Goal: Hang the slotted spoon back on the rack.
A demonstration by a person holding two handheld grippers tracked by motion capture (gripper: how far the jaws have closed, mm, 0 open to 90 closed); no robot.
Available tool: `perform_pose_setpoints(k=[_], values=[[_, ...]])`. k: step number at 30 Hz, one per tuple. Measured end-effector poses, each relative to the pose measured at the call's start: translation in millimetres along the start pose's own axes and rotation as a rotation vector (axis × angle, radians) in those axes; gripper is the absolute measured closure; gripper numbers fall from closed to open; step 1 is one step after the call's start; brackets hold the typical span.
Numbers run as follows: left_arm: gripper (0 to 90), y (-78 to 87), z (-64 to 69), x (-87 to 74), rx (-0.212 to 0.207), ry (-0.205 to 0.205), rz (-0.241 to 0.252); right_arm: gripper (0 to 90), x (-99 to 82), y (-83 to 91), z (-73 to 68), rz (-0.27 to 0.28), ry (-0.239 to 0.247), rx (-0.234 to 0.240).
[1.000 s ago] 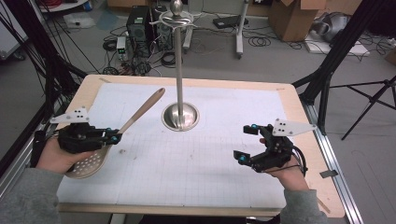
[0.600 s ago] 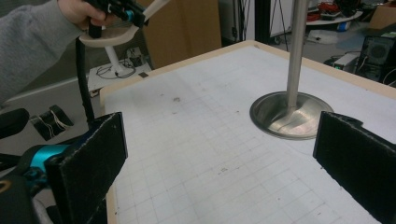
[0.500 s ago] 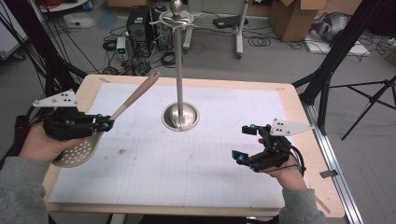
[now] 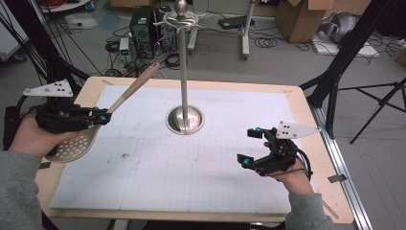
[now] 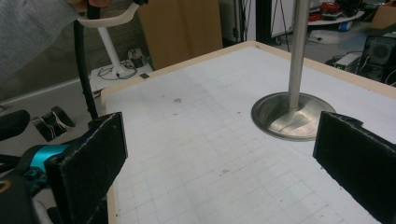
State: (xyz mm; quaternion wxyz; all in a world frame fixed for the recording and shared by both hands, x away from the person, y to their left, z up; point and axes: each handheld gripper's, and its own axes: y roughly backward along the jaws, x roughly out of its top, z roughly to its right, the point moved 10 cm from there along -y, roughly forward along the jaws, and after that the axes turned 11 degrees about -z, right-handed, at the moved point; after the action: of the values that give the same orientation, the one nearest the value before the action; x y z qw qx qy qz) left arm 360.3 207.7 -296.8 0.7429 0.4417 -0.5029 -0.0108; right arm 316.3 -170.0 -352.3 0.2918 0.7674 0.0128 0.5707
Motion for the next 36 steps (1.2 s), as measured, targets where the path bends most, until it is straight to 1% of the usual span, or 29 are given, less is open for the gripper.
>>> perform_pose_setpoints(k=[1,3,4,5,6,10,13,14,15,17,19,21,23,25,28,32,33,34,36], values=[[78.1,0.2,-2.4,1.8,0.000,0.002,-0.004,1.5,-0.1,-0.3,0.2,0.000,0.003,0.000],[78.0,1.3,-6.6,7.1,0.000,0.006,0.005,1.5,-0.9,-0.9,-0.3,-0.003,-0.003,0.006],[78.1,1.7,-7.4,8.9,-0.003,0.006,0.009,1.5,-0.5,-1.1,1.0,0.001,0.006,0.002],[78.1,2.3,-8.3,11.0,-0.003,-0.001,0.013,1.5,-0.5,-0.8,1.0,0.001,0.003,0.004],[78.0,2.6,-8.5,13.2,-0.007,-0.003,0.018,1.5,-0.3,-0.4,1.3,0.004,-0.001,0.004],[78.0,4.9,-9.0,19.8,0.006,-0.014,0.039,1.5,0.3,2.1,3.6,0.015,-0.008,0.001],[78.0,8.8,-8.8,24.8,0.012,-0.016,0.049,1.5,0.3,3.4,4.2,0.023,-0.012,0.003],[78.0,11.2,-9.2,26.9,0.014,-0.024,0.050,1.5,0.6,3.5,4.5,0.028,-0.013,0.002],[78.0,12.6,-8.9,28.6,0.014,-0.019,0.055,1.5,-0.1,3.5,4.1,0.024,-0.015,0.005],[78.1,16.3,-8.7,32.3,0.013,-0.024,0.062,1.5,-1.0,3.2,3.3,0.018,-0.024,0.008],[78.0,19.4,-7.6,35.2,-0.003,-0.031,0.072,1.5,-0.8,2.6,3.9,0.021,-0.019,0.006],[78.0,20.2,-6.5,35.1,-0.011,-0.048,0.076,1.5,-1.2,2.1,3.0,0.016,-0.021,0.010],[78.1,20.0,-6.9,34.4,-0.016,-0.043,0.080,1.5,-0.8,1.3,3.4,0.018,-0.013,0.007],[78.1,20.3,-8.9,33.8,-0.014,-0.041,0.084,1.5,-1.6,0.9,2.4,0.010,-0.016,0.012],[78.0,21.9,-11.2,35.3,-0.016,-0.042,0.102,1.5,-1.4,0.0,3.2,0.014,-0.009,0.011],[78.0,24.3,-13.5,39.2,-0.013,-0.051,0.139,1.5,-4.0,0.8,3.2,0.009,-0.019,0.014],[78.1,24.4,-14.0,39.7,-0.015,-0.047,0.145,1.5,-5.2,0.7,2.8,0.006,-0.021,0.017],[78.0,24.6,-15.6,40.0,-0.016,-0.043,0.150,1.5,-5.4,0.4,3.5,0.008,-0.014,0.015],[78.1,24.6,-17.7,40.0,-0.021,-0.041,0.151,1.5,-6.9,0.4,3.4,-0.001,-0.021,0.018]])
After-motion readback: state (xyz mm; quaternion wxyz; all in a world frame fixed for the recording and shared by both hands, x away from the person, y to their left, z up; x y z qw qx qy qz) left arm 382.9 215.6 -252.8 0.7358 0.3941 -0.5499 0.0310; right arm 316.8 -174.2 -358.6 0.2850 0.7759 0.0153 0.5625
